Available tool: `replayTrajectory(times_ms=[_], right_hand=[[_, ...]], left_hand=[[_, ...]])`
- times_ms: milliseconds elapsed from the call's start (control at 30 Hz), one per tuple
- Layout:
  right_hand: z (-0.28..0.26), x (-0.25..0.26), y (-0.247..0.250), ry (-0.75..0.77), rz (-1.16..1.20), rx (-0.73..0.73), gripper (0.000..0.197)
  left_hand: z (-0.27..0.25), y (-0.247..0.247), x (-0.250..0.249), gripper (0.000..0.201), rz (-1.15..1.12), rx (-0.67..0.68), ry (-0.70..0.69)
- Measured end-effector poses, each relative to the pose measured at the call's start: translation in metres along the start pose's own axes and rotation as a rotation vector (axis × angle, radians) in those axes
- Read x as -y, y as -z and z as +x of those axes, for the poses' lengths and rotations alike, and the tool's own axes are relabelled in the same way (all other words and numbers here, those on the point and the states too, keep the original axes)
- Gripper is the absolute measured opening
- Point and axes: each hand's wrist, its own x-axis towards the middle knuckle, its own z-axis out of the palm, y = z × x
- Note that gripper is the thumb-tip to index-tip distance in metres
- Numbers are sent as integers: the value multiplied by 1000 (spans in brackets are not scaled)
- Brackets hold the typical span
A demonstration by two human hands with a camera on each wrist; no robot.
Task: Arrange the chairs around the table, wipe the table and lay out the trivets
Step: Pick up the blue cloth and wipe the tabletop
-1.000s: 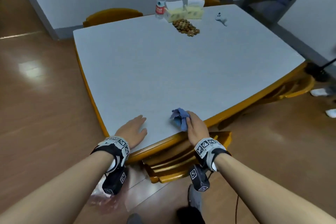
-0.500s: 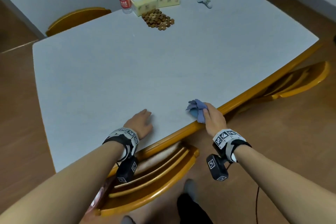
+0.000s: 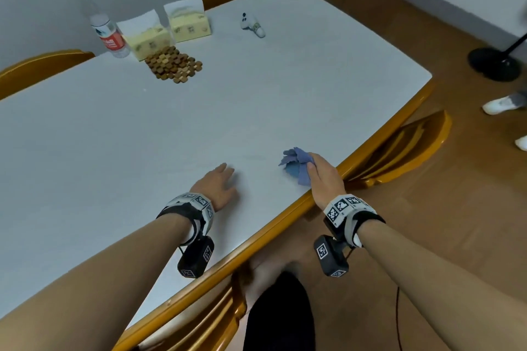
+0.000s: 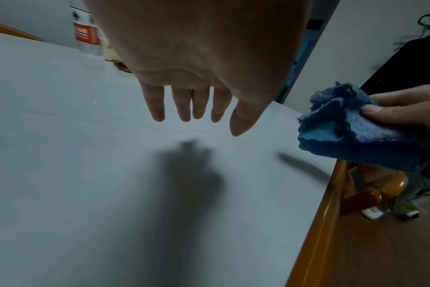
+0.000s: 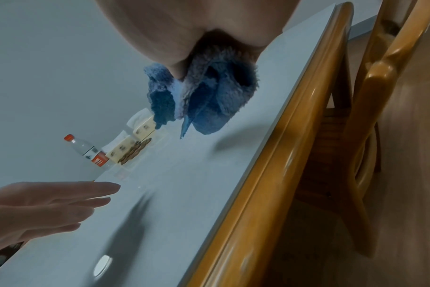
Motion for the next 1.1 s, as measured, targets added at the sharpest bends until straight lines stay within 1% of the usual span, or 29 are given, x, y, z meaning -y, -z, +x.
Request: replayTrajectory(times_ms=[133,267,333,500,600,667,767,833,900,1000,1100], right_hand=[[52,-19,37,-25,78,-21,32],[122,-36,69,-35,138,-50,32],[157,-43,80,-33,136,-67,30],[231,-60,112,-60,127,-27,31],[273,-69,140,-87,111,-38,32],[301,-74,156,-95,98,-47,33],[343,-85,172,-104,95,-49,33],[367,-95,174,-99,100,-29,33],[387,-106,171,-80,131,10,33],[409,-117,163,-38,193,38,31],[428,-121,159,11,190,48,25]], left_hand=[[55,16,-43,64,6,-17,-14],[123,38,-78,65,2,-31,-14],[158,49,-92,64,-11,-39,-1],[220,74,-127,63,-37,-46,53],[253,82,-145,71,-32,-30,77],[271,84,-157,79,-20,-15,95],[292,82,-172,87,60,-1,126],[303,76,-178,96,102,54,170],[310,68,-180,105,75,102,223],[315,63,-178,107,-1,113,255],[317,64,-179,105,-27,128,282]])
